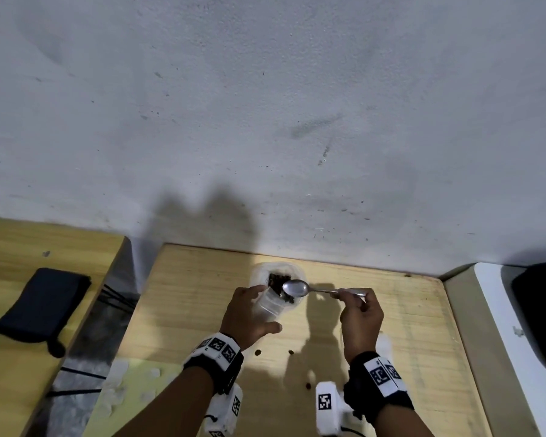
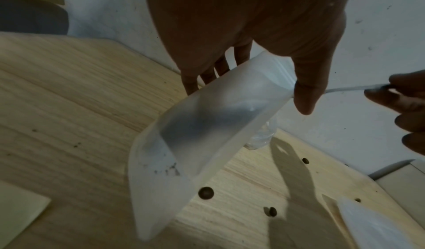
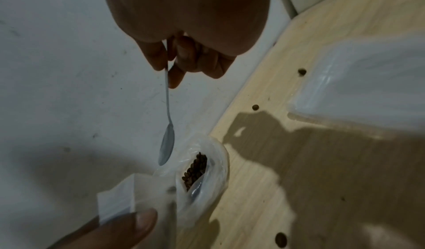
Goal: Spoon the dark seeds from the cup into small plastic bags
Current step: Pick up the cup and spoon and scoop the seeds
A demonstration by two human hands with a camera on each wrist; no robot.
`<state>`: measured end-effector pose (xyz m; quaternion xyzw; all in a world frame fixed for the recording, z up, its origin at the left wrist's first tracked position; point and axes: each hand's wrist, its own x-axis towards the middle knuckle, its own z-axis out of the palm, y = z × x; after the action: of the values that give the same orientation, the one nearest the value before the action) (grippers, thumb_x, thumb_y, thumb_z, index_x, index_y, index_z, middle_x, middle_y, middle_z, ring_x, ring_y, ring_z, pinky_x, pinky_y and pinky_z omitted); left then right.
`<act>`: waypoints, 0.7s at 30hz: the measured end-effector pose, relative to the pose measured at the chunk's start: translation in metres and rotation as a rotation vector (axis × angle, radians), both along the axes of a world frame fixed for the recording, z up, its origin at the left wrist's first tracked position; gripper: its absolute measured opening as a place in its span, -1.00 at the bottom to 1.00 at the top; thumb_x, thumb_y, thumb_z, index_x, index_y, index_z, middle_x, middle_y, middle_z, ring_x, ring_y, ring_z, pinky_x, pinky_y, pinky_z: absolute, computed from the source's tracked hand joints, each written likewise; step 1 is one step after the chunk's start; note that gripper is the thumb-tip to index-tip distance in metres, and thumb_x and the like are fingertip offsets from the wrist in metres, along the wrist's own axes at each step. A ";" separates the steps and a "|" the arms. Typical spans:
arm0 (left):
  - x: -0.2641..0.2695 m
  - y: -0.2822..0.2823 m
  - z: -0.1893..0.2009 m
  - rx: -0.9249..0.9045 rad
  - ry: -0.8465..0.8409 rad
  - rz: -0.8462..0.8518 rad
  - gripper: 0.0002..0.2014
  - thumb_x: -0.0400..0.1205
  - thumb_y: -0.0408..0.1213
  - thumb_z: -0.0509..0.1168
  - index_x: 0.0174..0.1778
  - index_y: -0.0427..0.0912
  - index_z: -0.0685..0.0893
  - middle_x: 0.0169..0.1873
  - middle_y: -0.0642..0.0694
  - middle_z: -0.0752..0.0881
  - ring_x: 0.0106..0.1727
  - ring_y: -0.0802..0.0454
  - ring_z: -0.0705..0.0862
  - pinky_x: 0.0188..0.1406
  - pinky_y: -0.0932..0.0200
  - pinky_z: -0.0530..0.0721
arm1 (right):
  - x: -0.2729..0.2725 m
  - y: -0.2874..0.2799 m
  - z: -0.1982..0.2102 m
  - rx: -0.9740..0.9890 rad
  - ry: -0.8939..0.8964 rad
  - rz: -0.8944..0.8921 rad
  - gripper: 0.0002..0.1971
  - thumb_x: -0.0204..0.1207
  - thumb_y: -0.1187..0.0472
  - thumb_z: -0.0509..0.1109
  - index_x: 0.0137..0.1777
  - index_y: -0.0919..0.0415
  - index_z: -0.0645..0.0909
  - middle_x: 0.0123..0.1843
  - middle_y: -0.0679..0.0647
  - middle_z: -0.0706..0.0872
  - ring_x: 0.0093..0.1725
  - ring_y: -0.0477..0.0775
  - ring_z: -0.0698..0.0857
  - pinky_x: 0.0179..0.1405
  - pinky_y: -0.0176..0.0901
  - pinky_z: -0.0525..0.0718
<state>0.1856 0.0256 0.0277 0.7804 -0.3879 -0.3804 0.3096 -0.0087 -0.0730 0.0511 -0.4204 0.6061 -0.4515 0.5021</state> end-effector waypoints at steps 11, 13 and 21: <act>-0.002 0.011 0.019 -0.172 0.040 0.063 -0.10 0.15 -0.10 0.70 0.41 0.08 0.46 0.21 0.12 0.49 0.14 0.13 0.58 0.03 0.25 0.57 | 0.015 0.005 -0.027 0.301 0.263 0.267 -0.67 0.33 0.05 0.60 -0.33 0.35 0.67 -0.54 -0.04 0.58 -0.45 0.09 0.50 -0.33 -0.09 0.46; -0.002 0.010 0.024 -0.202 0.064 0.079 -0.11 0.14 -0.09 0.69 0.40 0.12 0.46 0.20 0.15 0.51 0.14 0.15 0.59 0.01 0.26 0.59 | 0.011 0.008 -0.021 0.297 0.369 0.360 -0.74 0.35 -0.03 0.62 -0.23 0.16 0.75 -0.34 -0.07 0.73 -0.24 0.07 0.68 -0.20 -0.12 0.57; -0.004 0.001 0.041 -0.326 0.092 -0.005 -0.16 0.10 -0.07 0.65 0.31 0.27 0.47 0.21 0.16 0.56 0.18 0.25 0.60 0.02 0.48 0.55 | 0.014 0.021 0.041 -0.067 0.159 0.628 -0.50 0.46 0.55 0.38 0.21 -0.05 0.71 -0.22 0.07 0.64 -0.32 -0.14 0.62 -0.28 -0.35 0.57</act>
<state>0.1817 0.0263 0.0683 0.7008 -0.4316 -0.3486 0.4485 0.0053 -0.0516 0.0921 -0.6369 0.4689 -0.2601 0.5539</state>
